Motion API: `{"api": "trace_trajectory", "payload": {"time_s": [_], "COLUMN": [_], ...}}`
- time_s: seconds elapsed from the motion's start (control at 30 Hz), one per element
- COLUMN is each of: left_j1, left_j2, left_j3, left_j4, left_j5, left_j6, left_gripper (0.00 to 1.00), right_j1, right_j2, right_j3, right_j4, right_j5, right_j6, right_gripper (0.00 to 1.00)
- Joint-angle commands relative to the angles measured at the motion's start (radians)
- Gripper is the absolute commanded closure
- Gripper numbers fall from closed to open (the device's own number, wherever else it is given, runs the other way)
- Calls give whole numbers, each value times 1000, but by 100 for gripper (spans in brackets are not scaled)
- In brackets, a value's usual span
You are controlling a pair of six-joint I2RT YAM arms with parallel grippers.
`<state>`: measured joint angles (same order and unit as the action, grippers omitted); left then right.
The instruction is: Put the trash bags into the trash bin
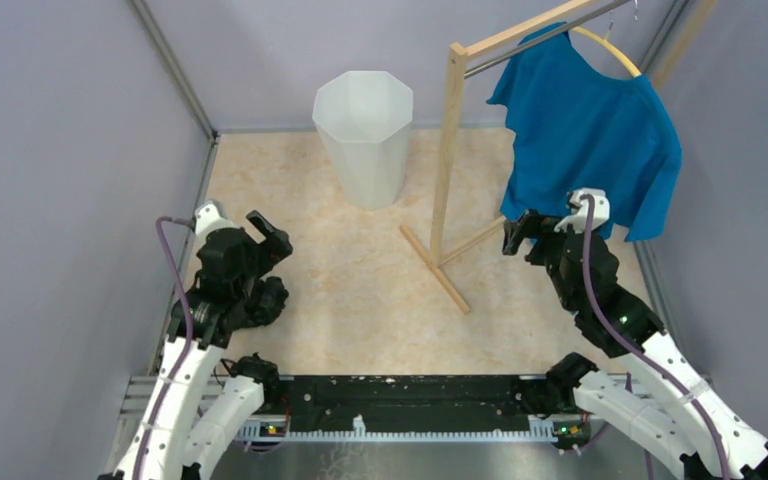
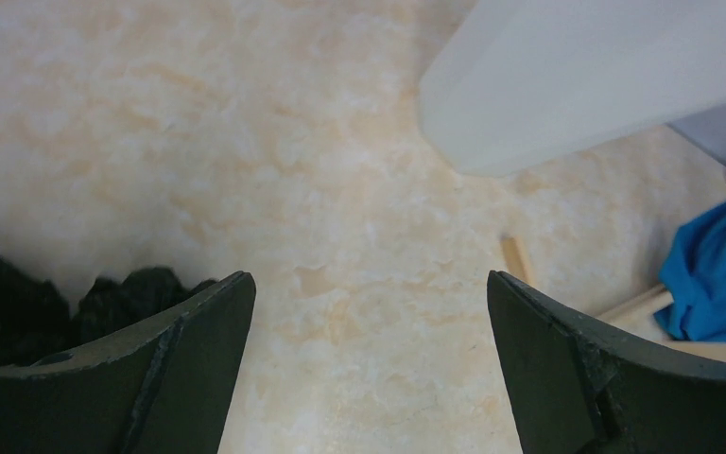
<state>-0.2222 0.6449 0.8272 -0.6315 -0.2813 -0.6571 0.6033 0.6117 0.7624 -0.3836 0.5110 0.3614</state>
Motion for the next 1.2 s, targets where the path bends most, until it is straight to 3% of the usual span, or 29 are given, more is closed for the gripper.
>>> {"api": "trace_trajectory", "payload": {"time_s": [0.0,0.13,0.23,0.5,0.63,0.8,0.83,0.9,0.97,1.17], "left_j1": [6,7,15,99,149,164,164,164,163,141], "left_j2": [128,278,344,391,420,472,473,466,461,392], "left_j3": [-6,26,10,-97,-138,-158,-160,-170,-174,-305], "left_j4": [-228,-422,-474,-333,-220,-154,-131,-23,80,337], "left_j5": [-211,-303,-336,-257,-145,-60,-37,89,318,823], "left_j6": [-276,-497,-609,-639,-565,-494,-476,-318,-178,-94], "left_gripper": [2,2,2,2,3,30,31,30,29,33], "right_j1": [-9,-8,-9,-9,-8,-9,-9,-9,-9,-9], "right_j2": [15,45,46,7,8,-8,-10,-9,-9,-44], "right_j3": [-8,-9,-21,-46,-47,-75,-85,-102,-113,-132], "right_j4": [12,-3,-2,-3,-32,10,27,41,37,-11], "right_j5": [50,56,44,-4,-45,-220,-272,-325,-345,-325], "right_j6": [37,62,78,103,126,72,43,28,58,116], "right_gripper": [1,1,1,1,1,1,1,1,1,1]}}
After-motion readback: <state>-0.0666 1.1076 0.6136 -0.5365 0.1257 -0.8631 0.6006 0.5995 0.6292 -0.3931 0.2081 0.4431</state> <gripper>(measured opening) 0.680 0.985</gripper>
